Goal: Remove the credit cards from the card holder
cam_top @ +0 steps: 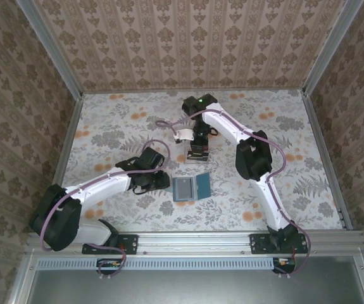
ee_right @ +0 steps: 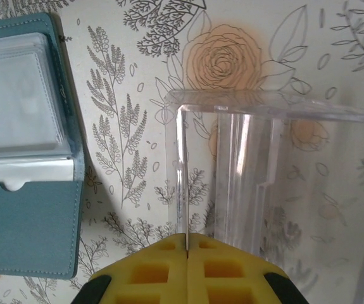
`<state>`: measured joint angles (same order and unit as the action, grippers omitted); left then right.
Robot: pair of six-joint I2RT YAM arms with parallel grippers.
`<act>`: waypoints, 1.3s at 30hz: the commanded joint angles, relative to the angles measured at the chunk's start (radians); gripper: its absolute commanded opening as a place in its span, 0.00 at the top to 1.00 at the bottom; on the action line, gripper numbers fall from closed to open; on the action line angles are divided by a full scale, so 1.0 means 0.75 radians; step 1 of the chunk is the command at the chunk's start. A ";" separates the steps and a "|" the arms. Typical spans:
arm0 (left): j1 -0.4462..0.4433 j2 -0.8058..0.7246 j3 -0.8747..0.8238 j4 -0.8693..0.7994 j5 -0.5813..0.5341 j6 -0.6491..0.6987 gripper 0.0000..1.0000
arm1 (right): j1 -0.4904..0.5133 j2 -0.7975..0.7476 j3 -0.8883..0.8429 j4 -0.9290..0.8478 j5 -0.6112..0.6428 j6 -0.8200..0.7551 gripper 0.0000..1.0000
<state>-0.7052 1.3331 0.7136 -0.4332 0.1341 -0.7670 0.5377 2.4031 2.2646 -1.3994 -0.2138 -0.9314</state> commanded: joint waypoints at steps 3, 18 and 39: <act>0.012 -0.006 -0.002 -0.009 -0.001 -0.016 0.64 | 0.007 0.041 -0.011 -0.064 -0.055 0.023 0.88; 0.011 -0.016 0.007 -0.018 -0.007 -0.009 0.64 | 0.003 -0.087 0.005 0.056 0.112 0.056 0.83; -0.061 0.159 0.136 0.066 0.074 0.006 0.68 | 0.017 -0.617 -0.719 0.788 0.232 0.813 0.82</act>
<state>-0.7364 1.4330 0.7761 -0.4007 0.1642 -0.7666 0.5415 2.0354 1.8095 -0.9638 -0.0834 -0.5533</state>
